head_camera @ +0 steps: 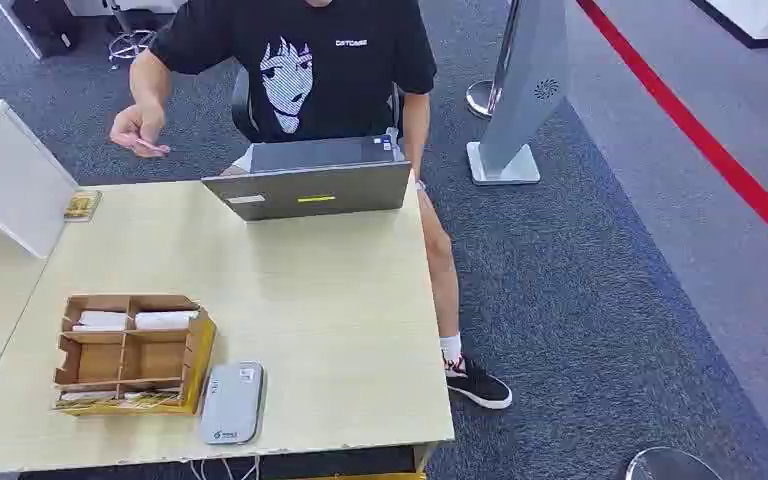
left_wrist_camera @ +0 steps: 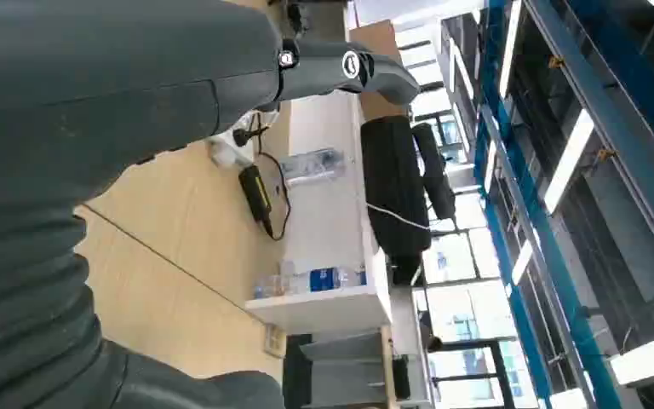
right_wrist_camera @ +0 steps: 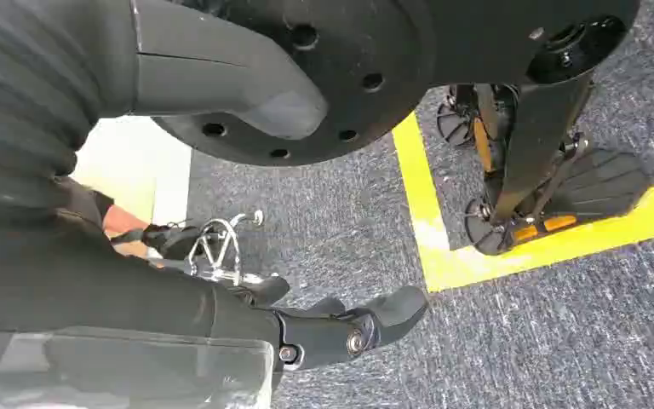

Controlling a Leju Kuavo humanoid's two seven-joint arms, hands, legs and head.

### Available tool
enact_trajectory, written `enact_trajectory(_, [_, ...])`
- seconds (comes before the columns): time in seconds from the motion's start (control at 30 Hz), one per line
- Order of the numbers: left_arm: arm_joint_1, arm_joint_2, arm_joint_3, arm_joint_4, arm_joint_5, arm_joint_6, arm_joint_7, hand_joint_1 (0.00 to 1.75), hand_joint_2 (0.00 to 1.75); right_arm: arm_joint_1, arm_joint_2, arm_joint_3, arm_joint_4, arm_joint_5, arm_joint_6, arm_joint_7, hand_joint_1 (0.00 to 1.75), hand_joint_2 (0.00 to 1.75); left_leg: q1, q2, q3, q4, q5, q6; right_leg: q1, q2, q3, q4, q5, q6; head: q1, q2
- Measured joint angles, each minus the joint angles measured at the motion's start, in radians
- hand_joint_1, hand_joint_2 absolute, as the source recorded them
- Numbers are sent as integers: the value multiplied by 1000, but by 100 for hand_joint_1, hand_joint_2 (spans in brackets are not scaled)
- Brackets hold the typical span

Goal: Pass the card to the sensor for recognition and then transmit it.

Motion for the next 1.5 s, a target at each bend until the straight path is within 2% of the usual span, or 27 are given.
enact_trajectory(0.1, [3, 0, -5, -28, -50, 45, 0, 0, 175, 0, 0, 1, 0, -1, 0, 1, 0, 175, 0, 0, 0, 0, 0, 0, 0, 0, 0, 0, 0, 0, 0, 0])
enact_trajectory(0.2, [45, -6, -62, -96, -162, 162, 1, 0, 175, -1, 0, 3, 0, -2, 1, 3, 0, 175, 0, 0, 0, 0, 0, 0, 0, 1, -1, 0, 0, 0, 0, 0])
enact_trajectory(0.3, [87, -12, -181, -211, -389, 260, 74, 0, 175, -2, 0, 18, 1, 2, 15, 6, 0, 175, 0, -1, -1, 0, 0, 0, 0, -1, -2, -1, 0, 0, 2, 0])
enact_trajectory(0.43, [81, -14, -313, -304, -662, 296, 115, 0, 175, -4, 0, 35, 1, 14, 29, 6, 0, 175, -1, 0, 0, 1, 0, 0, -1, 0, -1, -1, 1, 1, 1, 0])
enact_trajectory(0.53, [45, -4, -410, -321, -930, 328, 162, 0, 175, -5, -5, 56, 2, 25, 52, 4, 0, 175, -1, -1, 1, 1, 0, 0, -1, 0, -1, 0, 1, 1, 1, 0])
enact_trajectory(0.67, [-28, 56, -546, -309, -1197, 433, 281, 0, 175, -7, -19, 85, 2, 42, 96, 0, 0, 175, -1, 0, 0, 1, 1, -1, -1, 0, 0, 0, 2, 1, 0, 0])
enact_trajectory(0.77, [-65, 98, -618, -295, -1247, 460, 311, 0, 175, -7, -27, 103, 3, 46, 105, 0, 0, 175, -1, 1, 1, 1, 1, -1, -1, 2, -1, 0, 2, 1, -1, 0])
enact_trajectory(0.9, [-120, 161, -691, -245, -1382, 490, 378, 0, 175, -9, -33, 125, 3, 54, 108, 0, 0, 175, -1, 0, 0, 1, 1, -1, -1, 2, -1, 0, 2, 1, -1, 0])
enact_trajectory(1.1, [-171, 221, -751, -188, -1432, 500, 418, 0, 175, -9, -39, 144, 4, 55, 109, 5, 0, 175, -1, 3, 0, 1, 1, -1, -1, 4, -2, 0, 2, 1, -1, 0])
enact_trajectory(1.33, [-345, 360, -876, -1, -1622, 513, 519, 0, 175, -14, -53, 180, 4, 72, 127, 17, 0, 175, -1, 3, 0, 1, 3, -1, -1, 3, -2, 1, 4, 0, -2, 0])
enact_trajectory(1.47, [-428, 438, -951, 105, -1653, 512, 548, 0, 175, -15, -59, 203, 4, 73, 136, 15, 0, 175, -1, 3, 0, 1, 3, 0, -1, 4, -2, 1, 4, 1, -2, 0])
enact_trajectory(1.5, [-443, 454, -963, 130, -1652, 512, 552, 26, 175, -15, -60, 206, 4, 73, 138, 14, 0, 175, -1, 5, 0, 1, 3, 0, -1, 5, -2, 1, 4, 0, -2, 0])
